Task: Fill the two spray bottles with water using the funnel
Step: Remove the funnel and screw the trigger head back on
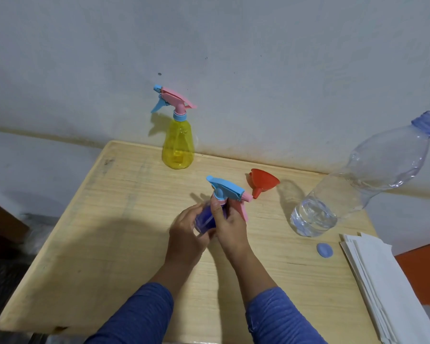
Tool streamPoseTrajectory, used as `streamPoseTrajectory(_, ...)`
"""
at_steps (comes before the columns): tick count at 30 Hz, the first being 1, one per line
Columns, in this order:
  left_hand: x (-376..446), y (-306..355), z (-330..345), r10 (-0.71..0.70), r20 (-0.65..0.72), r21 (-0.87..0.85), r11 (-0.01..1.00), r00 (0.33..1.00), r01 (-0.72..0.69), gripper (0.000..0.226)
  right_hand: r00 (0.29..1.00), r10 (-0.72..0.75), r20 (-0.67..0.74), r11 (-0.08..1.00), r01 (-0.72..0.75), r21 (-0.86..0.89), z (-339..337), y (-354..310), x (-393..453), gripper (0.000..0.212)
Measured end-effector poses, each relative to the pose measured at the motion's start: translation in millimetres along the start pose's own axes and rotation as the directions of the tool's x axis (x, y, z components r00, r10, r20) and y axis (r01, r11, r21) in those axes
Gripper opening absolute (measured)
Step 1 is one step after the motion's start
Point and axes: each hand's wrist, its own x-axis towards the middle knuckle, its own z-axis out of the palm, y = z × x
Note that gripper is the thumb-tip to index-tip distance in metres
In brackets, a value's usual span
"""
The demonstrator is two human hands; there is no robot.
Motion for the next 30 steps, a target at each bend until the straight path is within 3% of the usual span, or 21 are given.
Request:
streamPoseTrajectory(6,-1,-4,2,-0.024,0.013,0.002,1.000,1.000,0.024,0.059,0.999,0.039,0.007,0.999,-0.039,-0.030,2,-3,2,0.023)
streamPoseTrajectory(14,-1,-3,2,-0.064,0.023,-0.033,0.997,0.998,0.064,0.063,0.992,-0.017,0.127,0.979,0.042,-0.199,-13,6,5,0.030)
streamPoseTrajectory(21,-1,-2,2,-0.092,0.042,-0.037,0.995,0.995,0.093,0.064,0.999,-0.036,0.039,0.987,0.042,-0.155,-17,9,9,0.021)
streamPoseTrajectory(24,1,-3,1,-0.123,0.079,-0.046,0.991,0.989,0.127,0.065,0.992,-0.073,0.103,0.958,0.098,-0.270,-23,7,11,0.025)
streamPoseTrajectory(28,7,-4,-5,-0.187,0.190,-0.012,0.981,0.964,0.193,0.062,0.954,-0.131,0.270,0.836,0.253,-0.487,-40,4,12,0.024)
streamPoseTrajectory(30,10,-4,-9,-0.207,0.281,-0.016,0.975,0.937,0.221,0.064,0.937,-0.147,0.317,0.827,0.292,-0.480,-48,0,12,0.017)
